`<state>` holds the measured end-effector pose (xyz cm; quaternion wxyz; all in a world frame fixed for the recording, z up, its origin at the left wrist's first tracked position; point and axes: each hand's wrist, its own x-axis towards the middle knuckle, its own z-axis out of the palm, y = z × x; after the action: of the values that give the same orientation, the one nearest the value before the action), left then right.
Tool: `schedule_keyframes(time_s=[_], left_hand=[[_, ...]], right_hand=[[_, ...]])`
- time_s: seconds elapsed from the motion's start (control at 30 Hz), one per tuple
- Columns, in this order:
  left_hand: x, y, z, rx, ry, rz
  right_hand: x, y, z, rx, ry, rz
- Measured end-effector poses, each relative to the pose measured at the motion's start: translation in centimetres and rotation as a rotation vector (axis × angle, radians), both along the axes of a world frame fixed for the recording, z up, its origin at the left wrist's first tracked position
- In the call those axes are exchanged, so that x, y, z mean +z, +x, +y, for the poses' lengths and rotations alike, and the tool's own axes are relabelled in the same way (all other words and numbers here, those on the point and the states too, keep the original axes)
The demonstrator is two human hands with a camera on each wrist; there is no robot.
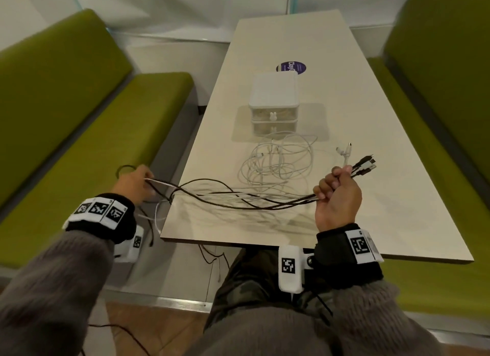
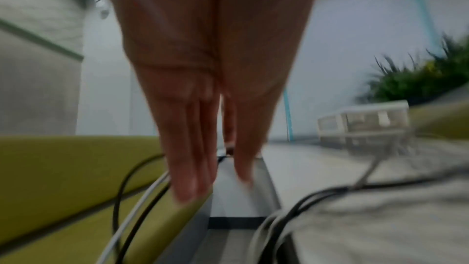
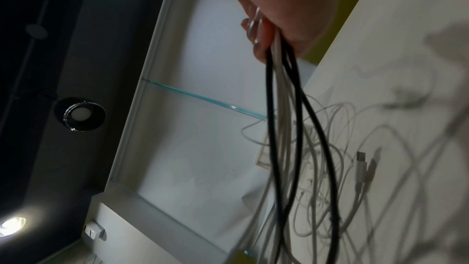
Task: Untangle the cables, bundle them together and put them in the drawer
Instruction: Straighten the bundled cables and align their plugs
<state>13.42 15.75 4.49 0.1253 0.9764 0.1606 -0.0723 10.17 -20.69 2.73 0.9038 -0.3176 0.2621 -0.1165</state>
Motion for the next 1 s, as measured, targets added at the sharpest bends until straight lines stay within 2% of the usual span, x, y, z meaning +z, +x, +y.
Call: schedule_keyframes(time_s=[0.07, 0.1, 0.27, 0.43, 0.5, 0.57, 0.63, 0.8, 0.93, 1.0], left_hand=[[0.7, 0.3, -0.7, -0.041, -0.072, 0.195], [1.2, 0.6, -1.2, -0.078, -0.077, 0.215], [4.4, 1.5, -5.7, -0.383, -0.085, 0.150], [5.4, 1.2, -15.2, -0.776, -0.317, -0.034], [4.7, 1.3, -19.3, -0.876, -0.405, 0.041], [3.2, 1.8, -22.3, -0.953, -0.371, 0.205], [1.6, 3.1, -23.3, -0.973, -0.209, 0.295], [0.4, 7.6, -20.1, -0.895, 0.086, 0.263], [2.2, 10.7, -17.6, -0.832, 0.142, 0.036], [2.8, 10.9, -17.7, -0.841, 0.115, 0.008]], right_hand=[[0.1, 0.0, -0.3, -0.016, -0.001, -0.012], [0.1, 0.0, -0.4, -0.023, -0.002, -0.014], [0.2, -0.4, -0.1, -0.057, -0.007, -0.010], [0.1, -1.3, 1.0, -0.158, -0.023, 0.041], [0.1, -1.4, 1.2, -0.172, -0.033, 0.042], [0.1, -1.4, 1.2, -0.171, -0.031, 0.056], [0.1, -1.4, 1.1, -0.167, -0.021, 0.072], [0.0, -1.2, 0.7, -0.152, -0.010, 0.097], [-0.2, -0.9, 0.6, -0.153, 0.000, 0.118], [-0.4, -0.7, 0.5, -0.162, 0.007, 0.125]])
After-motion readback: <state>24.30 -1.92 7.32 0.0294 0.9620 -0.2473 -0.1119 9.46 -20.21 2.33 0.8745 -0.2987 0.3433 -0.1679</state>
